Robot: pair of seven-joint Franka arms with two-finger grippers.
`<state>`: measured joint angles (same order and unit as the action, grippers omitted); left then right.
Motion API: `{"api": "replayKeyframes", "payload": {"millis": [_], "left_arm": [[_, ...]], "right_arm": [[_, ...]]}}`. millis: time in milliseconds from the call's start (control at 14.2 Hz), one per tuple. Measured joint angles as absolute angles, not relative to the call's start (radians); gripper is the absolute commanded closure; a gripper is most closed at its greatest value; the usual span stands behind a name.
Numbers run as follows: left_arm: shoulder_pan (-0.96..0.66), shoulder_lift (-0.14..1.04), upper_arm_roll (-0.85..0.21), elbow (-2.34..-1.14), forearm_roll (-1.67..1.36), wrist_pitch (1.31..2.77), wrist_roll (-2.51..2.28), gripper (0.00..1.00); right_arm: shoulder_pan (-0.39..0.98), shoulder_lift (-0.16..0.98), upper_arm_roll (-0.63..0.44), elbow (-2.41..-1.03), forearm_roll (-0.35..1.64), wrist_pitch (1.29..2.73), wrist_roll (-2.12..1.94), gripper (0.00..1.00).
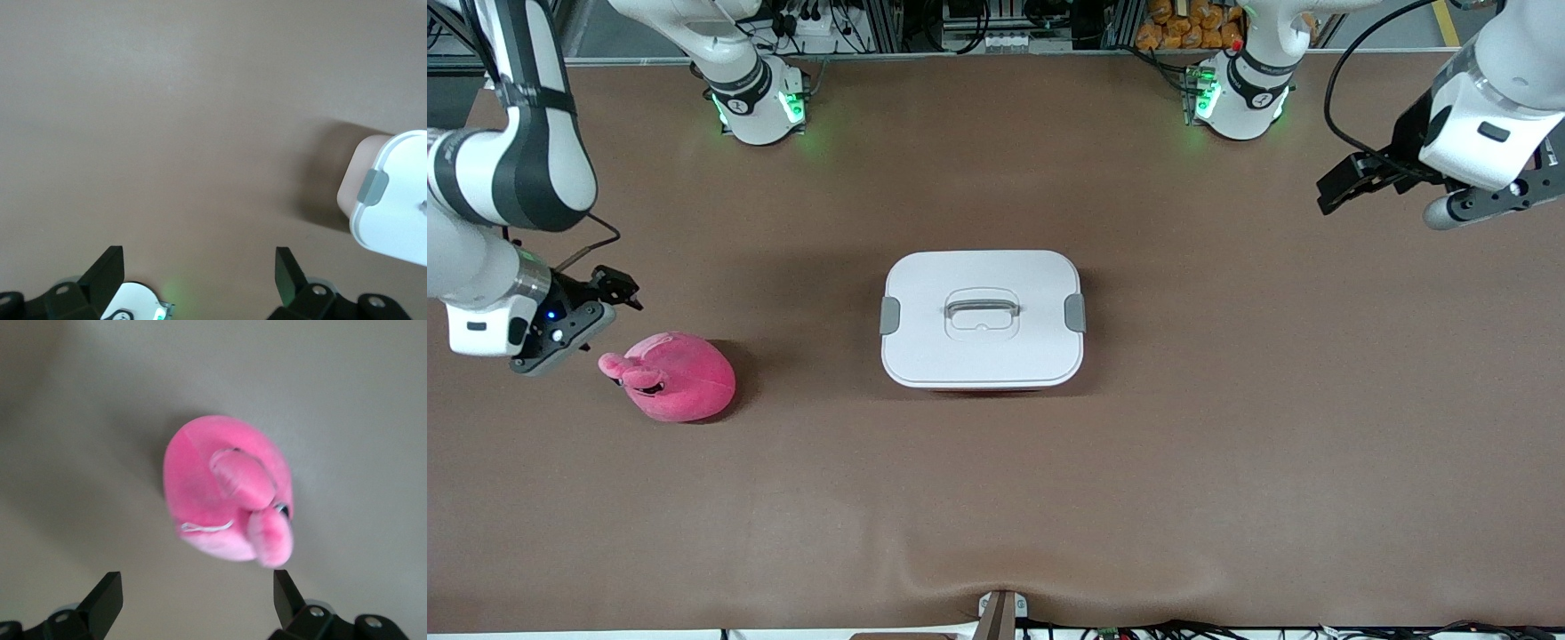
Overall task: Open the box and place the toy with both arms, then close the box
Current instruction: 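Reach the right gripper to the pink plush while the left gripper approaches the box, then grasp the pink plush with the right gripper while the left grips the lid handle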
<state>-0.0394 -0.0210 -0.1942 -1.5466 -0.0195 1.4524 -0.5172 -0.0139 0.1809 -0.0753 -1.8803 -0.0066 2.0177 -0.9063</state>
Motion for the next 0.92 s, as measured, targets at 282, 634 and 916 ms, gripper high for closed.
{"api": "replayKeyframes", "payload": {"millis": [282, 634, 916], "left_arm": [[-0.044, 0.017, -0.260, -1.547, -0.020, 1.496, -0.688, 0.00], [-0.049, 0.077, -0.347, -1.548, -0.018, 1.556, -0.936, 0.00], [-0.083, 0.129, -0.401, -1.548, -0.016, 1.606, -1.170, 0.00]], "right_arm": [[-0.018, 0.245, -0.075, -1.871, -0.007, 2.150, -1.193, 0.00], [-0.015, 0.326, -0.070, -1.851, -0.007, 2.254, -1.425, 0.00], [-0.014, 0.387, -0.067, -1.842, -0.007, 2.318, -1.512, 0.00]]}}
